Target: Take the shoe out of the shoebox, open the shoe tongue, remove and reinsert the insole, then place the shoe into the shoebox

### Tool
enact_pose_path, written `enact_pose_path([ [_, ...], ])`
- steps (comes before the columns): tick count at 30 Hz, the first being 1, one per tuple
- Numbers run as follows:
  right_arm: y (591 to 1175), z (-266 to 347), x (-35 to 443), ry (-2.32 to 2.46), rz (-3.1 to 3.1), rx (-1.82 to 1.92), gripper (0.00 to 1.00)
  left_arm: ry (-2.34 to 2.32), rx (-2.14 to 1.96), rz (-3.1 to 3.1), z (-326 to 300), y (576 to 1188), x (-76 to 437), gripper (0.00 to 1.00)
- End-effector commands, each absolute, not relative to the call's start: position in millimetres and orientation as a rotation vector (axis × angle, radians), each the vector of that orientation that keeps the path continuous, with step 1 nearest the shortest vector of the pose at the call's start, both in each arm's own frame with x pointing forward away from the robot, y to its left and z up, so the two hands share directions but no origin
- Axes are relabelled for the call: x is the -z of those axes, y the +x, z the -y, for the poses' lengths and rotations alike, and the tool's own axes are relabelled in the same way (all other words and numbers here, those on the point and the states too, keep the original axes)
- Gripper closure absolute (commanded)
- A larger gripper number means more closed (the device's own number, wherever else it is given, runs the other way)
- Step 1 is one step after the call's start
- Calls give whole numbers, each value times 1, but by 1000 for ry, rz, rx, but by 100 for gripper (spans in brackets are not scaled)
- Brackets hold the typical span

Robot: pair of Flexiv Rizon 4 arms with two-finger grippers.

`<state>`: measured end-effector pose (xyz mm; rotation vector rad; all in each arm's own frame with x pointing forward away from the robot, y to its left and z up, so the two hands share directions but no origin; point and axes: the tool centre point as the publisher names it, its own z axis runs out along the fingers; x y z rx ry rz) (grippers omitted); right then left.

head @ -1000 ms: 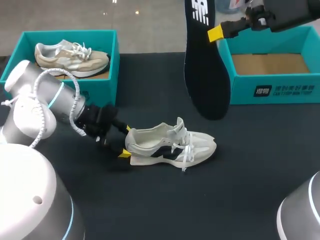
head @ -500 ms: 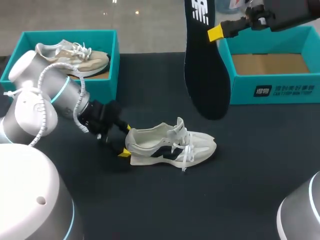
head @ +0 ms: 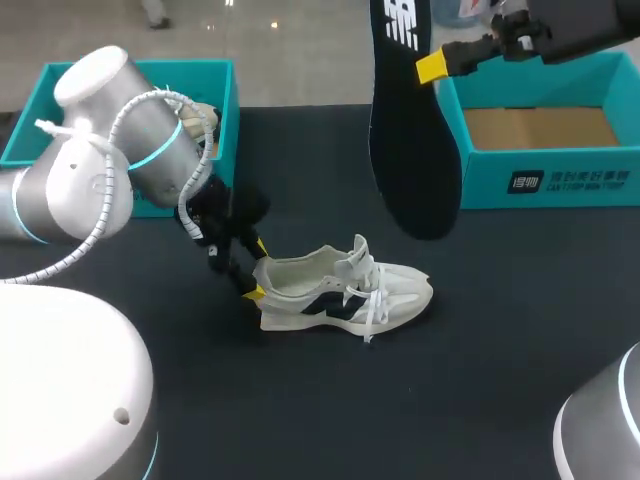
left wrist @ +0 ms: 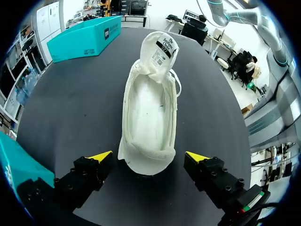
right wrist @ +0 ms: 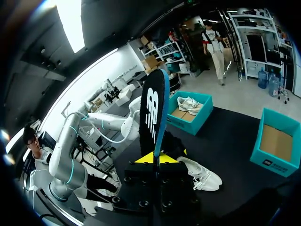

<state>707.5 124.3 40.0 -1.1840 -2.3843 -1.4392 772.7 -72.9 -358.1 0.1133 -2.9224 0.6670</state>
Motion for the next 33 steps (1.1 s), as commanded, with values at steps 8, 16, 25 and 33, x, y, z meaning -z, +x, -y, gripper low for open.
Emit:
enact_pose_path([
  [8,710,-127,-41,-1186,2386,1432,100,90,-341,3001,83,769,335,0],
  [16,710,-127,-41,-1186,2386,1432,100,172,-185,3036,89,768,331,0],
  [25,710,-127,-41,-1186,2386,1432,100,172,-185,3036,89,768,331,0],
  [33,710,-127,-41,-1186,2386,1432,100,172,-185,3036,89,768,331,0],
])
